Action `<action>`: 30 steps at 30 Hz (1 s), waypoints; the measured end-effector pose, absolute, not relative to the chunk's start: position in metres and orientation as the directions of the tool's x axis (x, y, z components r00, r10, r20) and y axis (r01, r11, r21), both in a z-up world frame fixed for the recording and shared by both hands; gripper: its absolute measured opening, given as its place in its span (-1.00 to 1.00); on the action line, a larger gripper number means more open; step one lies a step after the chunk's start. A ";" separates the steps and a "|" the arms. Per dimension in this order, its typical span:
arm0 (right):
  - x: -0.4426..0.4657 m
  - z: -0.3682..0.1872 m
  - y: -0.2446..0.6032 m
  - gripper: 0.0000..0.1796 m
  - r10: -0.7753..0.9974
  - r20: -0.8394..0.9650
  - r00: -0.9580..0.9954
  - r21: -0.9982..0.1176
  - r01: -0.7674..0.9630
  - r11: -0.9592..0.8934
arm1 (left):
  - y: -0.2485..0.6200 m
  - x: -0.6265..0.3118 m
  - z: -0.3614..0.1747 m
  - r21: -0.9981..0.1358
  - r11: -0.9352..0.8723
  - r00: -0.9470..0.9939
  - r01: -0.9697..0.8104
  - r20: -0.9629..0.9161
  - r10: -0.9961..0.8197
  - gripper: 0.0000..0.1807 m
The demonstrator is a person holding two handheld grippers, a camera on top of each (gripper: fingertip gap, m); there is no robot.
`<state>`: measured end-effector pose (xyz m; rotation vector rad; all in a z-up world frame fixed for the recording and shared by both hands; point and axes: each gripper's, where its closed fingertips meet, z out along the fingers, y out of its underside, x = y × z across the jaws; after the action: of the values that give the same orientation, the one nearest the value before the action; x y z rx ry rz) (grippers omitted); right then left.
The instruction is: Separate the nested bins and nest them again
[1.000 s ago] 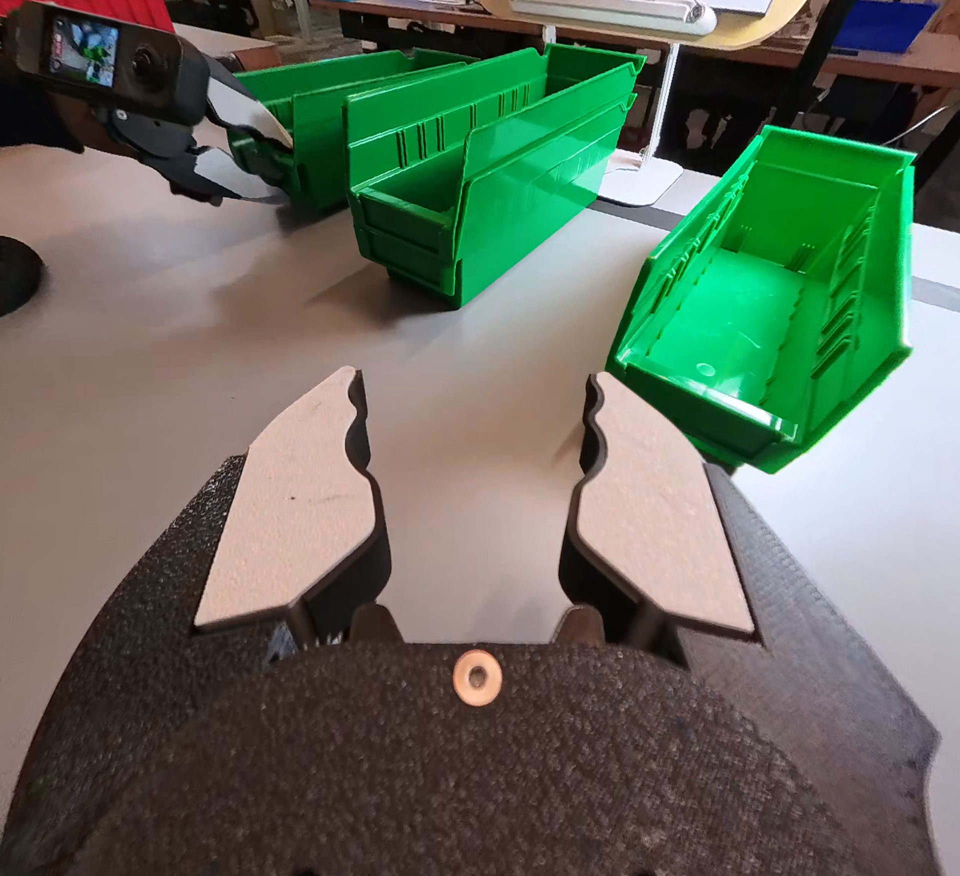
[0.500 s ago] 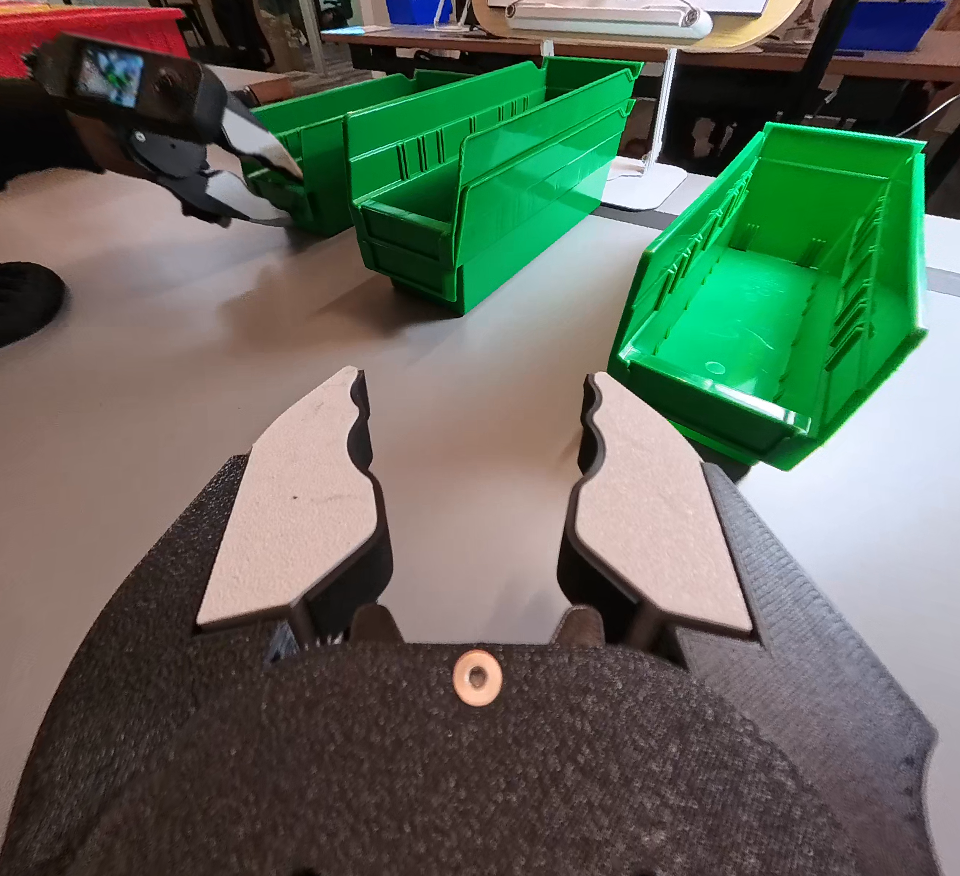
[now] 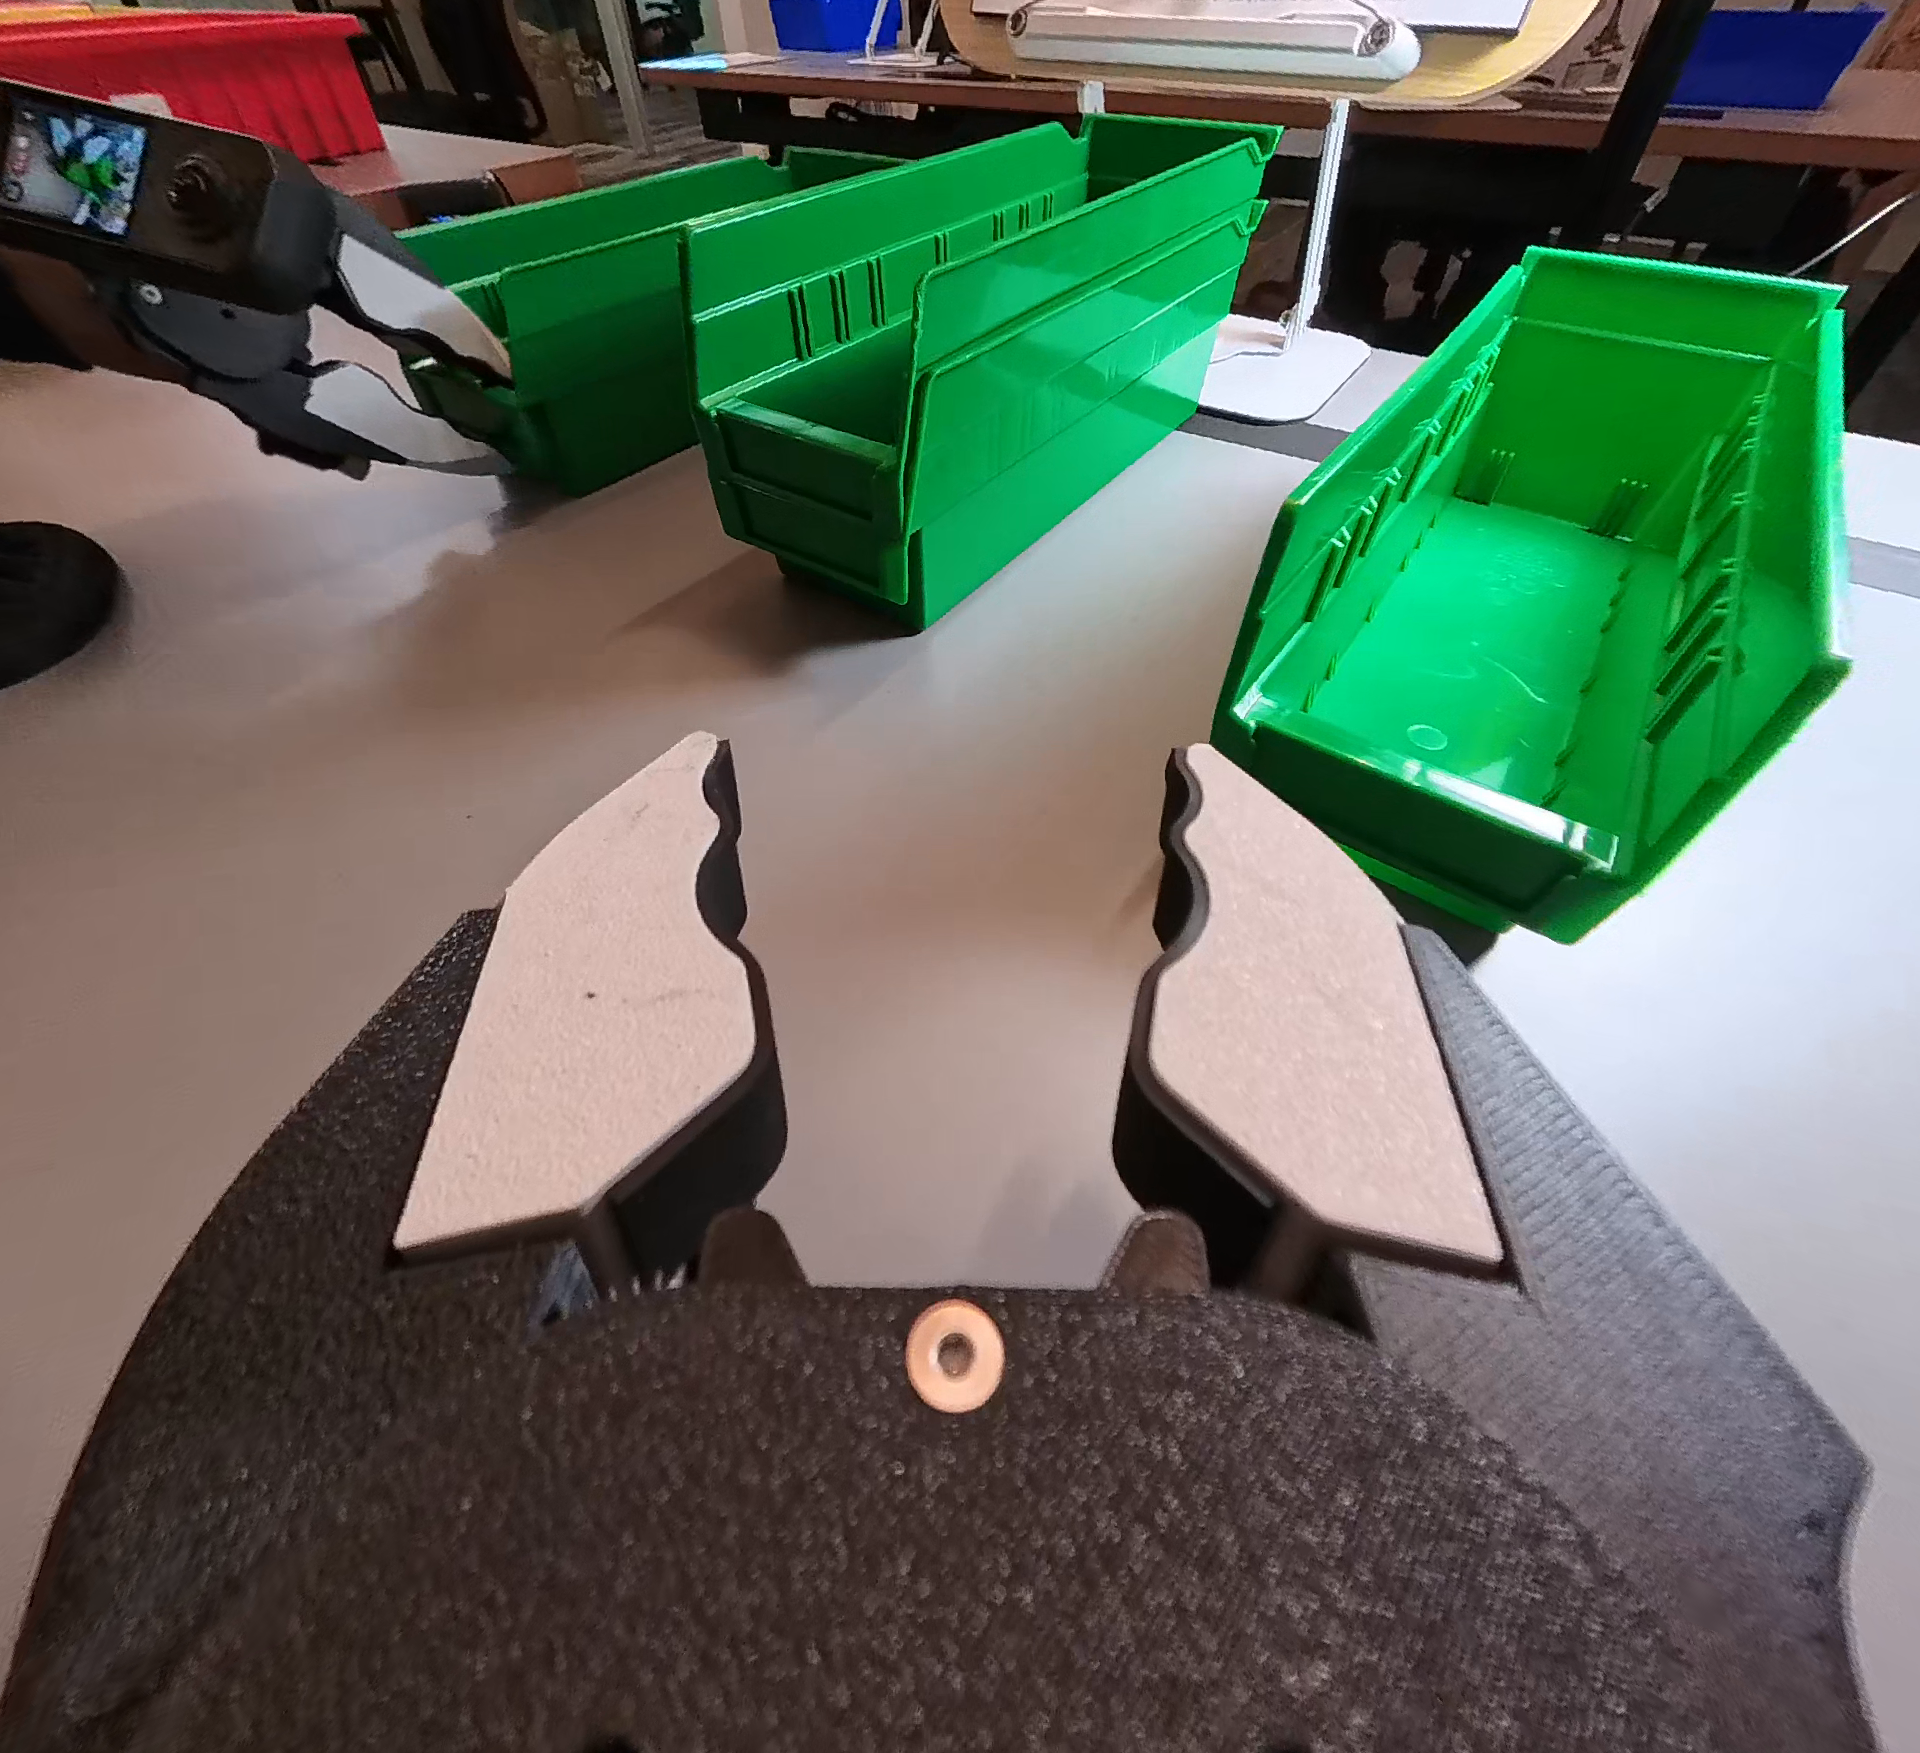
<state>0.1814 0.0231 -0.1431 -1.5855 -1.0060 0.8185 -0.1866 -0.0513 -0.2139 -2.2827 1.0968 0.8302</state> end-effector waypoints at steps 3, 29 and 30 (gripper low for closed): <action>0.182 -0.143 0.023 -0.14 0.909 -0.011 0.417 -0.975 0.199 -0.103 | -0.055 -0.183 -0.214 -0.142 -0.570 0.493 -0.809 -0.692 -0.527 -0.64; 0.183 -0.140 0.024 -0.14 0.907 -0.009 0.421 -0.979 0.182 -0.094 | -0.065 -0.130 -0.134 -0.327 -0.536 0.612 -0.779 -0.587 -0.531 -0.55; 0.183 -0.141 0.023 -0.14 0.908 -0.001 0.419 -0.978 0.189 -0.089 | -0.059 -0.120 -0.118 -0.372 -0.507 0.620 -0.778 -0.587 -0.521 -0.56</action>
<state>0.1826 0.0234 -0.1408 -1.5648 -0.9995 0.8101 -0.1201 -0.0594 -0.1179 -2.2237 1.0151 0.5395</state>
